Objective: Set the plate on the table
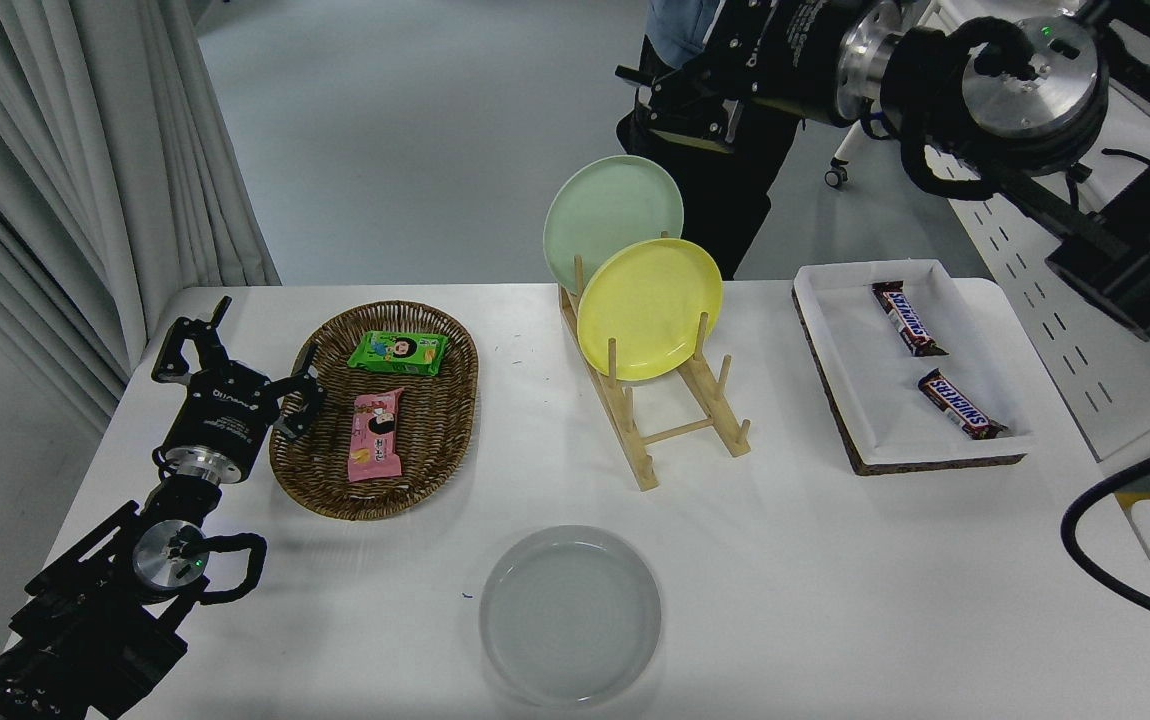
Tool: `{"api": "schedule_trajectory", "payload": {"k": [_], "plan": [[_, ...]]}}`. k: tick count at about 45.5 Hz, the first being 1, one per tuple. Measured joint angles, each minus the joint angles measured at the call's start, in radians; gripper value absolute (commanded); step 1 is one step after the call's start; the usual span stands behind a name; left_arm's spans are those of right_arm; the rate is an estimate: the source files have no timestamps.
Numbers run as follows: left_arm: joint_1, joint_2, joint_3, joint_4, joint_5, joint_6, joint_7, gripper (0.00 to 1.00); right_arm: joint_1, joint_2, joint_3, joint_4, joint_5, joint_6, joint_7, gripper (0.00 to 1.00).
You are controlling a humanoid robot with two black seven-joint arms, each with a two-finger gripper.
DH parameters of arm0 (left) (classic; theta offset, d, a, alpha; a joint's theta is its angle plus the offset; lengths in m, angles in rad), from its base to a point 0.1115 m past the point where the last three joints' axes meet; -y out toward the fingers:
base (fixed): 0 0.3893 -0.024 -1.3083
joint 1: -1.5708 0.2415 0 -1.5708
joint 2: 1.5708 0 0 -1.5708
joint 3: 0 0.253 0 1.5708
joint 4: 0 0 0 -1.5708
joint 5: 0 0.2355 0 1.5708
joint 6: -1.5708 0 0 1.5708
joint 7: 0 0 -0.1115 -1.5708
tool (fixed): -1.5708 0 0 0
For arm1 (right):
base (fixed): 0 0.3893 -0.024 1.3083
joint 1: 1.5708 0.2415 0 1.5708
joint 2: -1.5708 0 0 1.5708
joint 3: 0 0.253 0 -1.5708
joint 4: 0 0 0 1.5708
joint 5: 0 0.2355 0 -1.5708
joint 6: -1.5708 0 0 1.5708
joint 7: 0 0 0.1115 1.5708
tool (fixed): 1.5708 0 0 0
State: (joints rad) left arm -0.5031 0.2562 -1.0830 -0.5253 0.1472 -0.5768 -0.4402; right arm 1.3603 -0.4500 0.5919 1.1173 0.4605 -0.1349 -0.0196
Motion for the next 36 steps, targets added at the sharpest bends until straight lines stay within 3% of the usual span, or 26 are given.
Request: {"api": "schedule_trajectory", "payload": {"k": [9, 14, 27, 36], "plan": [[0.0, 0.0, 0.0, 0.0, 0.0, 0.0, 0.0, 1.0, -0.053, 0.01, 0.031, -0.091, -0.097, 0.069, 0.208, 0.99], [0.0, 0.0, 0.0, 0.0, 0.0, 0.0, 0.0, 1.0, -0.098, 0.016, 0.04, -0.156, -0.126, 0.151, 0.253, 0.99], [0.0, 0.0, 0.0, 0.0, 0.0, 0.0, 0.0, 1.0, -0.212, 0.045, 0.048, -0.373, -0.173, 0.4, 0.268, 0.99], [0.0, 0.0, 0.0, 0.0, 0.0, 0.0, 0.0, 1.0, -0.263, 0.089, 0.058, -0.584, -0.186, 0.49, 0.243, 0.99]]}}
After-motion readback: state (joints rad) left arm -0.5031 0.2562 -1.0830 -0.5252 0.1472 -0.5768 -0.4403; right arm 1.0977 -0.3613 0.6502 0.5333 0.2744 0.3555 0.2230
